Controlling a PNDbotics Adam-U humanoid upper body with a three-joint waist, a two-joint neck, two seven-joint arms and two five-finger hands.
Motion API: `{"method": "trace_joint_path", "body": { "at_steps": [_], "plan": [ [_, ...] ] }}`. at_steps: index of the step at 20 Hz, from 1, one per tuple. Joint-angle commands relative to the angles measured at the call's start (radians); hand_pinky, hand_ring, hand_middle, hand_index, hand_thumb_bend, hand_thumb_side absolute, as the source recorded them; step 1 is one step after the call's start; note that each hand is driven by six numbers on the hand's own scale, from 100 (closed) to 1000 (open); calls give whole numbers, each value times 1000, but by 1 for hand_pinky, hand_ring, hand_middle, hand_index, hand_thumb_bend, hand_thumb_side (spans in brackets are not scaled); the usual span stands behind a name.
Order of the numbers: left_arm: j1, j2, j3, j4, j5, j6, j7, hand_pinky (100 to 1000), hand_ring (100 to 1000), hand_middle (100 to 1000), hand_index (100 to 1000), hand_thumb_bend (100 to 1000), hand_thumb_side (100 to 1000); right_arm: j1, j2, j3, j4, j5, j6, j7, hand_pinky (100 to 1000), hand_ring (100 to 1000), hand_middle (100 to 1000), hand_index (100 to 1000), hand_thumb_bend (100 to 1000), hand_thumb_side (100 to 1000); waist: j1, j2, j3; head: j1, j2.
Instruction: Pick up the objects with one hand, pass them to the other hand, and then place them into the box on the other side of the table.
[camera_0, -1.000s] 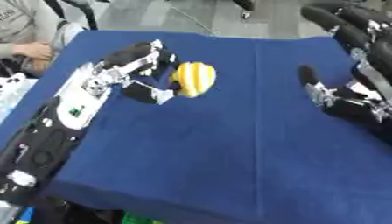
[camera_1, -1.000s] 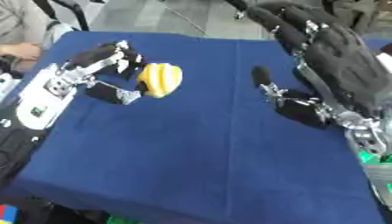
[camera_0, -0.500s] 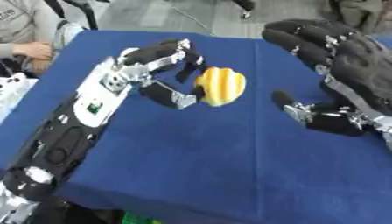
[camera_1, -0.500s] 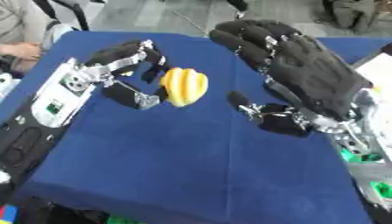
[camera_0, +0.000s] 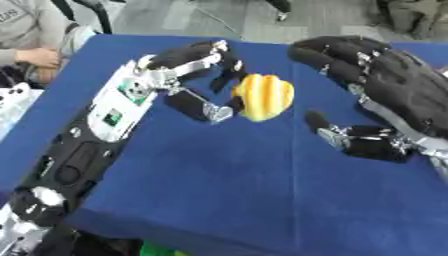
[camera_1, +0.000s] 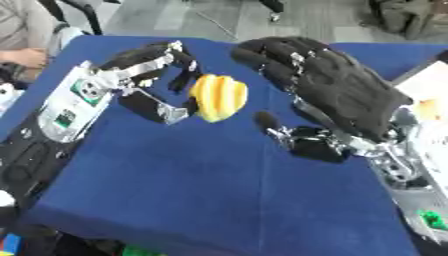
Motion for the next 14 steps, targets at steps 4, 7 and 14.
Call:
{"method": "trace_joint_path", "body": {
  "at_steps": [4, 7, 14],
  "plan": [
    [-21, 7, -4, -49, 46, 7, -36, 666, 293, 183, 272, 100, 251, -16, 5, 3, -6, 2, 2, 3, 882, 913, 896, 996, 100, 100, -2, -19, 5, -2, -2],
    [-23, 2, -11, -56, 61, 13, -52, 666, 293, 183, 272, 100, 252, -16, 10, 9, 4, 5, 0, 1, 881, 912, 895, 995, 100, 100, -3, -20, 6, -2, -2],
    [-32, -8, -17, -72, 103, 29, -80, 667, 291, 183, 272, 100, 254, -16, 16, 21, 21, 9, -4, -3, 879, 909, 890, 993, 100, 100, -3, -19, 7, 0, -2]
  ]
}}
